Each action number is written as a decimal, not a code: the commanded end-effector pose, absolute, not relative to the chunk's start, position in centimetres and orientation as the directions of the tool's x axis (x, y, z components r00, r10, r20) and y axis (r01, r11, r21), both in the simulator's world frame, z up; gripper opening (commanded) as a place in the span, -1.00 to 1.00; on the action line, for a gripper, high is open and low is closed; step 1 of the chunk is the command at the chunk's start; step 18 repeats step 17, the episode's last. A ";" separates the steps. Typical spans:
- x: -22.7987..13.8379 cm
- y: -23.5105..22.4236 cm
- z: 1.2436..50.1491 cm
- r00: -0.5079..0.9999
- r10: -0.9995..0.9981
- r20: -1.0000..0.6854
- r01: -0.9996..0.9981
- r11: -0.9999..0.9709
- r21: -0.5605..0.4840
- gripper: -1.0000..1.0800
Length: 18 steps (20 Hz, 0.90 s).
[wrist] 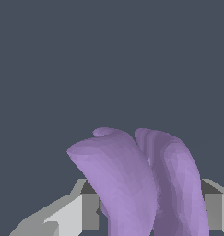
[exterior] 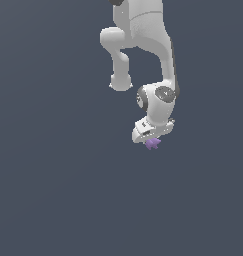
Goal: Pick up the object and move it to a goal position.
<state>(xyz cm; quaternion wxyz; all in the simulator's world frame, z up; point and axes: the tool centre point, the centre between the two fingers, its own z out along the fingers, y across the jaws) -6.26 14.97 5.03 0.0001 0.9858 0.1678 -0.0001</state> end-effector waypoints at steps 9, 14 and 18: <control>-11.4 19.3 5.0 0.944 0.331 0.000 0.331 -0.944 0.000 -1.00; -11.9 19.9 5.0 0.944 0.331 0.000 0.331 -0.944 0.000 -1.00; -11.7 19.8 5.0 0.944 0.331 0.000 0.331 -0.944 0.000 -1.00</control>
